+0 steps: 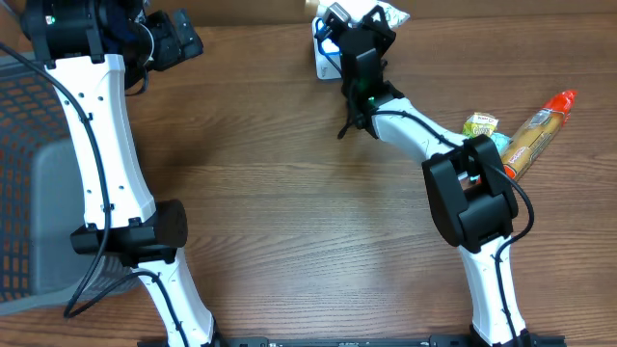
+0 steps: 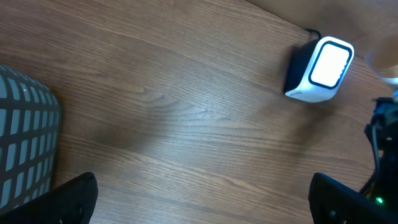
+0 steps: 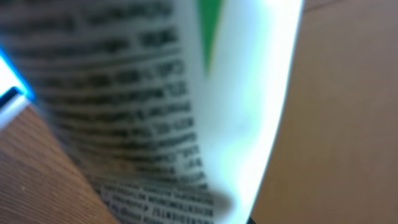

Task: Scan the item barcode
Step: 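Hold the conditioner tube up to the white scanner with right gripper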

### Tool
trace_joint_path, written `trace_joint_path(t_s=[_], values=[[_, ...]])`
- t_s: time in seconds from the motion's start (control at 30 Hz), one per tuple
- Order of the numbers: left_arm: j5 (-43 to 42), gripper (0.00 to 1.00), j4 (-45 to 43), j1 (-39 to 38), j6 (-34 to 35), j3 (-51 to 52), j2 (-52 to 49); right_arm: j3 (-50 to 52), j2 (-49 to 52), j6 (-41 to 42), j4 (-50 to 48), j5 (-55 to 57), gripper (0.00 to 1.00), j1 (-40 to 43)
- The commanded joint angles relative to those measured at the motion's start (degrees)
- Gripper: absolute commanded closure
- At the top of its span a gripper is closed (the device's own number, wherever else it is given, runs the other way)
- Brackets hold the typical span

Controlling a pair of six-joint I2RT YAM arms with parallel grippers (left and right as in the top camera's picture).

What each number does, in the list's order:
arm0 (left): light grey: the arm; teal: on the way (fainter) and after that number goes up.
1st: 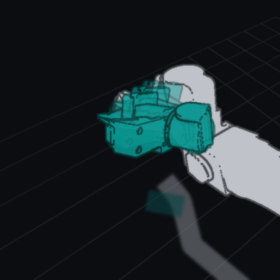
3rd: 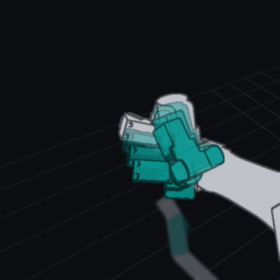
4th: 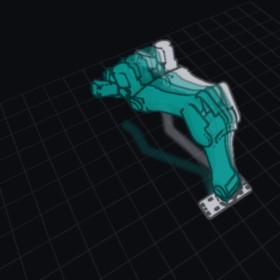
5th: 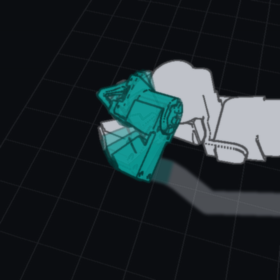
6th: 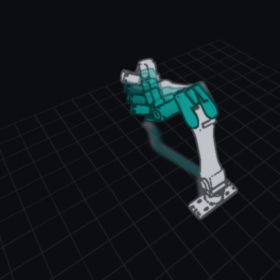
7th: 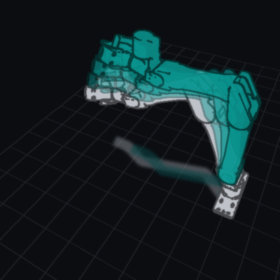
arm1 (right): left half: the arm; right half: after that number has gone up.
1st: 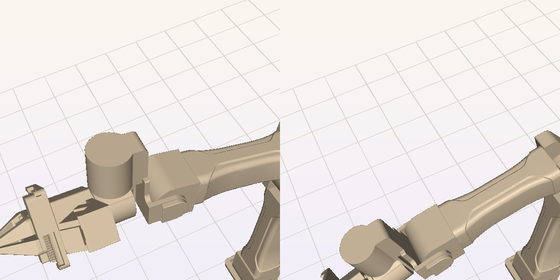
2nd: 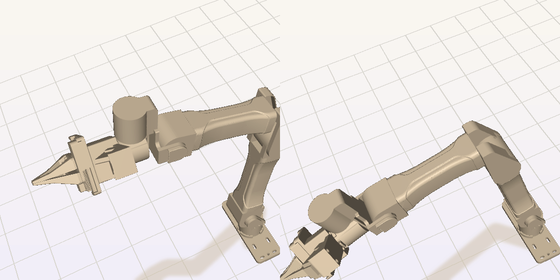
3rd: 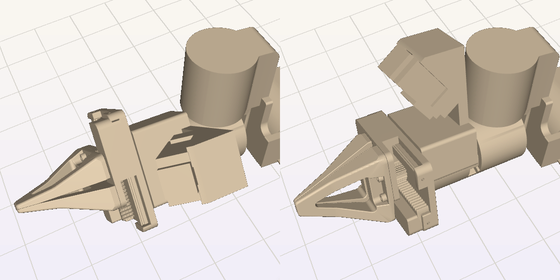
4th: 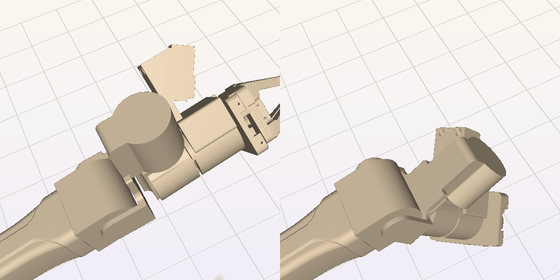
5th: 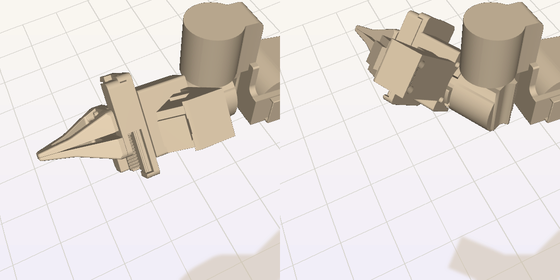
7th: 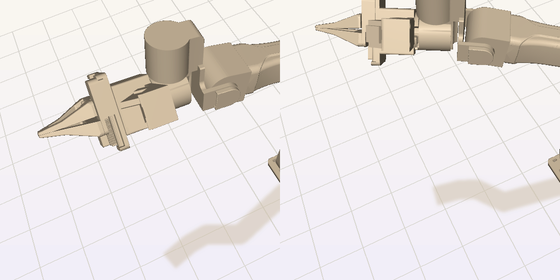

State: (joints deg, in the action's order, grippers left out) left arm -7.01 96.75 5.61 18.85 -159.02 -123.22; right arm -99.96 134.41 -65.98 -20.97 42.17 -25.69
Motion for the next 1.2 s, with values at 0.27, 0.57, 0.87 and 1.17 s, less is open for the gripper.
trace_joint_path(t_s=[0.27, 0.57, 0.87, 1.17], values=[[0.4, 0.00, 0.0, -0.4, -1.1, -0.1, 1.5, -1.8, 5.7, -9.0, -9.5, -5.6, 0.96, 2.4], [0.4, 0.00, 0.0, -0.4, -1.1, -0.1, 1.5, -2.1, 6.6, -10.2, -11.4, -6.8, 0.96, 2.8], [0.4, 0.01, 0.0, -0.4, -1.1, -0.1, 1.5, -2.1, 6.8, -5.6, -11.3, -7.6, 0.96, 2.9], [0.4, 0.00, 0.0, -0.4, -1.1, -0.1, 1.5, -2.1, 6.8, -1.2, -7.1, -7.4, 0.96, 2.9]])
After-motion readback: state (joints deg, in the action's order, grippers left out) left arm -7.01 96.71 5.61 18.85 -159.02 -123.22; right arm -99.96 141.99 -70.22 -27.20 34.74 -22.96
